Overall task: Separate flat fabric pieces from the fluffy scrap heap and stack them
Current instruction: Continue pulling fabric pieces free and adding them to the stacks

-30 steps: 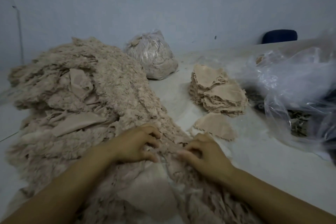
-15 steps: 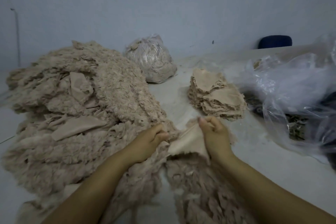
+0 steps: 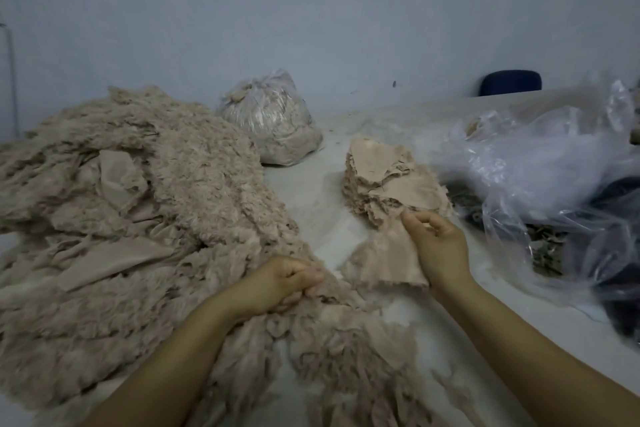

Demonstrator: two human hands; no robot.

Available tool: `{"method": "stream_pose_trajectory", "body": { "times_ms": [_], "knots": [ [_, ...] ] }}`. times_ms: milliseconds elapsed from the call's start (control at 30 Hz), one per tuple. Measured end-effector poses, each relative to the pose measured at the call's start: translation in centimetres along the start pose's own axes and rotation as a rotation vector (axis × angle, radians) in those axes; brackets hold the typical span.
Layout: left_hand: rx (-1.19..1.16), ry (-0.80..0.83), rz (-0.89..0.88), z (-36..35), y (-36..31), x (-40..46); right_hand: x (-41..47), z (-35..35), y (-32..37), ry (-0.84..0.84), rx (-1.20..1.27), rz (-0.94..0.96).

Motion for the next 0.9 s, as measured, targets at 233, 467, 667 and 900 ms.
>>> {"method": "stream_pose_trajectory", "body": {
  "times_ms": [233, 467, 667, 900],
  "knots": [
    [-0.215, -0.246, -0.033, -3.9, -2.1, 4.1, -2.1, -3.3, -0.1, 0.188, -0.049, 0.046],
    [-0.119, -0.562, -0.082, -3.9, -3.7, 7.2, -0.5, -1.4, -1.4, 0.158, -0.139, 0.014],
    [0.11, -0.652, -0.081, -3.4, -5.4, 10.1, 2.7, 1.4, -1.5, -0.055, -0.029, -0.138],
    [-0.134, -0.561, -0.116, -3.0, -7.7, 11.8, 2.9, 1.5, -2.1, 0.156, -0.015, -0.251]
  ]
}}
Point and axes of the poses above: each hand's wrist, its own x-axis towards the middle knuckle, its own z-axis out of the back of the hand, y = z × x, the point moved 3 cm from there along x, towards the middle knuckle, and after that the axes turned 1 degree about y, right-handed, at the moved point
